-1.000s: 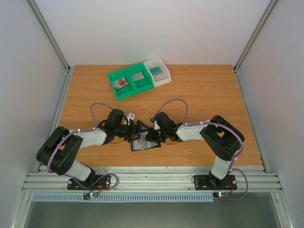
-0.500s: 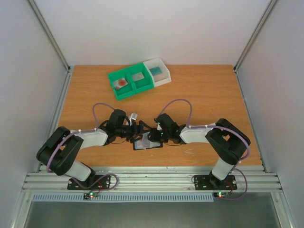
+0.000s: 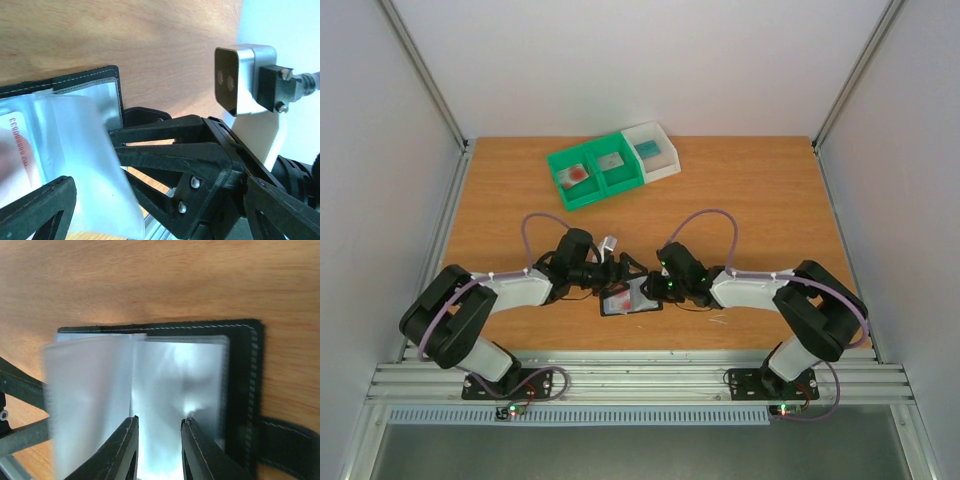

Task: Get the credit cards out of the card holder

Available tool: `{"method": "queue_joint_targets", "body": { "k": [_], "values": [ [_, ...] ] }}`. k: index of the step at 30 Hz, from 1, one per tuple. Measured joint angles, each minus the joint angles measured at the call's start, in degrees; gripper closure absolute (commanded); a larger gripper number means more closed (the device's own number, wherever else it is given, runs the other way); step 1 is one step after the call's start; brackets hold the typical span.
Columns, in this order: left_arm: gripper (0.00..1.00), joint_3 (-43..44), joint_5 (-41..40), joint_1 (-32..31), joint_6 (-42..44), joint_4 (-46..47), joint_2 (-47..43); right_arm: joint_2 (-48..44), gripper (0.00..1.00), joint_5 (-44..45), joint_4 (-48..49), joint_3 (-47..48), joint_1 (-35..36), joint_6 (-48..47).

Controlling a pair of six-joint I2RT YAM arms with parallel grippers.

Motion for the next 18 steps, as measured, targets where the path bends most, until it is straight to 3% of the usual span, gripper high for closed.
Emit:
{"method": "queue_joint_targets", "body": {
  "k": [10,18],
  "values": [
    [0.09,2.51,-0.17,-1.79,0.0,0.26,3.98,-9.14,0.72,6.54,-6.64,-1.57,0.0,-0.04],
    [0.2,4.85,-2.34,-1.81,2.97,-4.9,3.67,-10.78,0.72,6.8,-6.99,-2.12,0.0,-0.15]
  ]
}}
